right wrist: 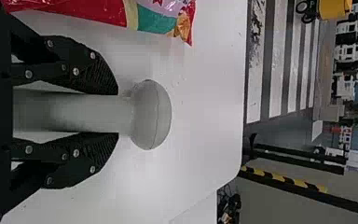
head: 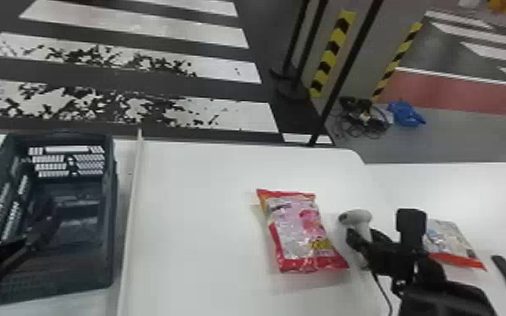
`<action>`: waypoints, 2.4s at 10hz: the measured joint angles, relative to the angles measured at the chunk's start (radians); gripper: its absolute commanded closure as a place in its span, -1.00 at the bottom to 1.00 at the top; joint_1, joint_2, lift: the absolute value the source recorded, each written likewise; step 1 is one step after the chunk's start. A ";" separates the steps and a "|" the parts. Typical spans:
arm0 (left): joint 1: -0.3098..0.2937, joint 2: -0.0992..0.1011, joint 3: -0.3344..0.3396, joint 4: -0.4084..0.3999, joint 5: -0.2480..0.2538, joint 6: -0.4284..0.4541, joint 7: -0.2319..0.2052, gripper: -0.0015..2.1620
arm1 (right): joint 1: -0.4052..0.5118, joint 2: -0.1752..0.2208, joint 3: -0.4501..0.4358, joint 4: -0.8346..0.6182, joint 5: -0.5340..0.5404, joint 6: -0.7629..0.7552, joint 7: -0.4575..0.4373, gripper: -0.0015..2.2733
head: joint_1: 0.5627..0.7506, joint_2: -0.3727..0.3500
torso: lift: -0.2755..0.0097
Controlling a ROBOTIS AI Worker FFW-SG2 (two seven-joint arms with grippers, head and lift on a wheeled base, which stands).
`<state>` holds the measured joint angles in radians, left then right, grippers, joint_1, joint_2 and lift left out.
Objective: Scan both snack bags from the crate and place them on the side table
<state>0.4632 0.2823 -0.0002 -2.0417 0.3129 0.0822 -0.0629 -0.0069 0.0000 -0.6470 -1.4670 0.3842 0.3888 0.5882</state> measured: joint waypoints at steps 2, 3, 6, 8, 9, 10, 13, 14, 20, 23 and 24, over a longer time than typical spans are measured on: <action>0.000 0.000 -0.001 -0.001 0.000 0.000 0.000 -0.96 | 0.000 0.000 -0.009 -0.001 -0.003 0.005 -0.014 -0.91 | 0.41 -0.80 | 0.24; 0.001 0.000 -0.001 -0.002 0.000 0.000 0.000 -0.96 | 0.004 0.000 -0.027 -0.022 -0.019 0.005 -0.016 -0.91 | 0.41 -0.83 | 0.24; 0.002 0.001 -0.001 -0.002 0.000 0.000 0.000 -0.96 | 0.073 0.000 -0.026 -0.186 -0.126 0.075 -0.007 -0.90 | 0.41 -0.86 | 0.24; 0.001 0.001 -0.001 -0.001 0.000 0.000 0.000 -0.96 | 0.132 0.000 0.011 -0.286 -0.202 0.165 0.043 -0.89 | 0.41 -0.78 | 0.24; 0.001 0.001 0.000 0.000 0.000 0.000 0.000 -0.96 | 0.150 0.000 0.033 -0.310 -0.214 0.191 0.079 -0.89 | 0.41 -0.72 | 0.24; 0.001 0.003 0.000 0.000 0.000 0.000 0.000 -0.96 | 0.159 0.000 0.057 -0.319 -0.214 0.201 0.115 -0.89 | 0.41 -0.65 | 0.24; 0.002 0.005 0.002 -0.001 0.000 0.000 0.000 -0.96 | 0.159 0.000 0.121 -0.322 -0.187 0.248 0.154 -0.89 | 0.41 -0.51 | 0.24; 0.002 0.006 0.002 -0.001 0.001 0.000 0.000 -0.96 | 0.156 0.000 0.134 -0.318 -0.180 0.261 0.173 -0.89 | 0.41 -0.48 | 0.24; 0.002 0.006 0.001 0.000 0.002 0.000 0.000 -0.96 | 0.093 0.000 0.152 -0.245 -0.010 0.374 0.343 -0.13 | 0.41 -0.41 | 0.24; 0.007 0.006 0.003 0.002 0.004 -0.003 -0.001 -0.96 | 0.065 0.000 0.168 -0.183 0.111 0.354 0.408 0.98 | 0.41 -0.40 | 0.24; 0.008 0.006 0.003 0.003 0.005 -0.003 -0.001 -0.96 | 0.065 0.000 0.172 -0.179 0.138 0.331 0.431 0.98 | 0.41 -0.39 | 0.24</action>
<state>0.4708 0.2884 0.0032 -2.0388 0.3174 0.0791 -0.0641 0.0579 -0.0003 -0.4748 -1.6460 0.5224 0.7199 1.0188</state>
